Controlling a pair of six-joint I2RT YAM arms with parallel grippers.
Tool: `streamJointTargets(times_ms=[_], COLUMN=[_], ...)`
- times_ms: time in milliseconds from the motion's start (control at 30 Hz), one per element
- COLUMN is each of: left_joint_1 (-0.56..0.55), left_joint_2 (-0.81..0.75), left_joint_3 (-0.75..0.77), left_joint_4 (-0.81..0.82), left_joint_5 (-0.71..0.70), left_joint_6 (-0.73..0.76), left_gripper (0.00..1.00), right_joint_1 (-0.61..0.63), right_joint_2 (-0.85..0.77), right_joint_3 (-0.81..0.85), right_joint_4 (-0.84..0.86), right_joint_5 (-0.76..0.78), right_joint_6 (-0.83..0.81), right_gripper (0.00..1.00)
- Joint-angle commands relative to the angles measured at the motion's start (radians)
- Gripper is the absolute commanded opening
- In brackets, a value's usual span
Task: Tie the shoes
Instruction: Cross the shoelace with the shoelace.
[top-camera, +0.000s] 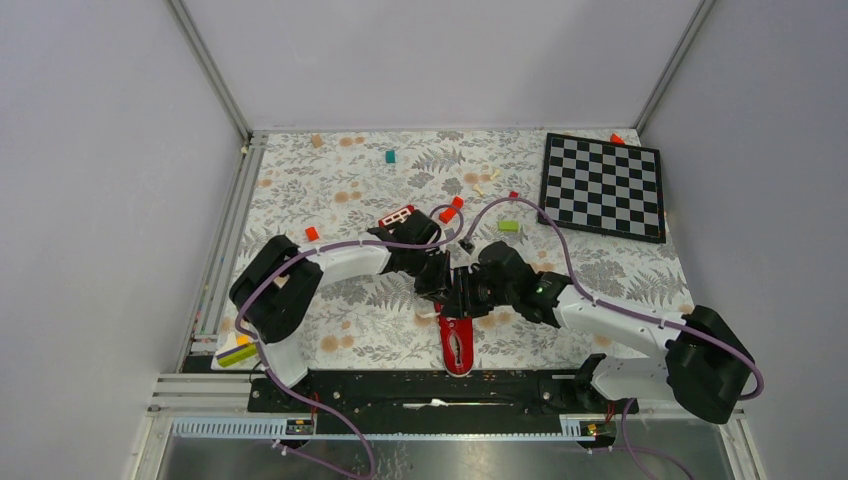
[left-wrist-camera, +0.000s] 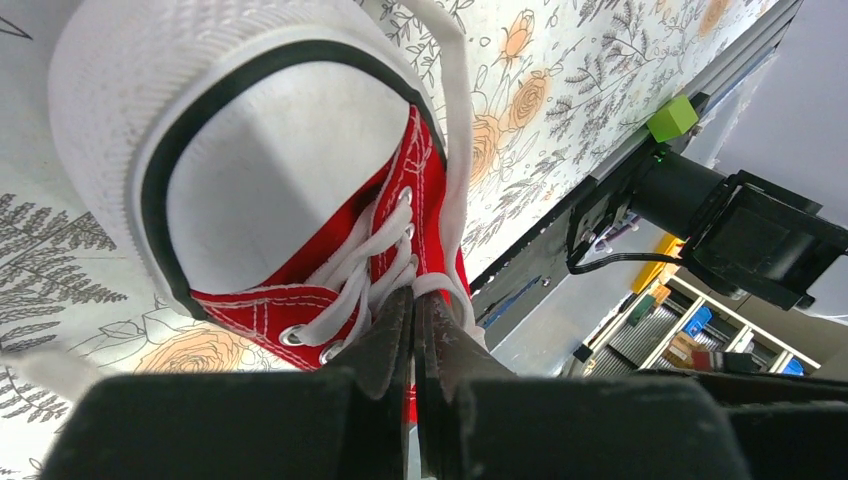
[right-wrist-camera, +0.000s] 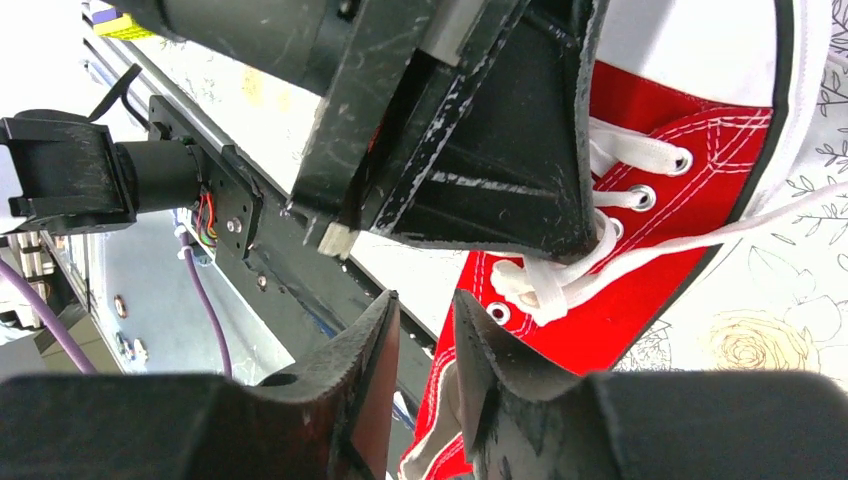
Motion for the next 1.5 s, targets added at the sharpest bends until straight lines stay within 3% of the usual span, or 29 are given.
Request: streamJointTargets(times_ms=[0, 133, 267, 533, 800, 1467], left_joint_1=[0.0, 0.001, 0.0, 0.001, 0.001, 0.0], left_joint_2=[0.01, 0.018, 0.03, 0.046, 0.042, 0.047], left_joint_3=[-0.002, 0.002, 0.007, 0.018, 0.022, 0.026], left_joint_4=[0.037, 0.037, 0.036, 0.024, 0.015, 0.014], left_joint_5=[-0.006, -0.004, -0.004, -0.005, -0.009, -0.005], left_joint_6=[0.016, 0.017, 0.018, 0.023, 0.023, 0.024], left_gripper=[0.0, 0.0, 0.0, 0.0, 0.0, 0.0], right_joint_1=[0.0, 0.0, 0.0, 0.0, 0.0, 0.0], right_joint_2=[-0.068, -0.124, -0.154, -0.107, -0.024, 0.056], right_joint_3=[0.025, 0.003, -0.028, 0.025, 0.046, 0.079], right_joint_4=[-0.026, -0.014, -0.003, -0.115, -0.067, -0.06], right_joint_5=[0.057, 0.069, 0.059, 0.074, -0.014, -0.001], right_joint_6=[-0.025, -0.043, -0.16, -0.373, -0.351, -0.398], right_gripper=[0.32, 0.3, 0.26, 0.33, 0.34, 0.39])
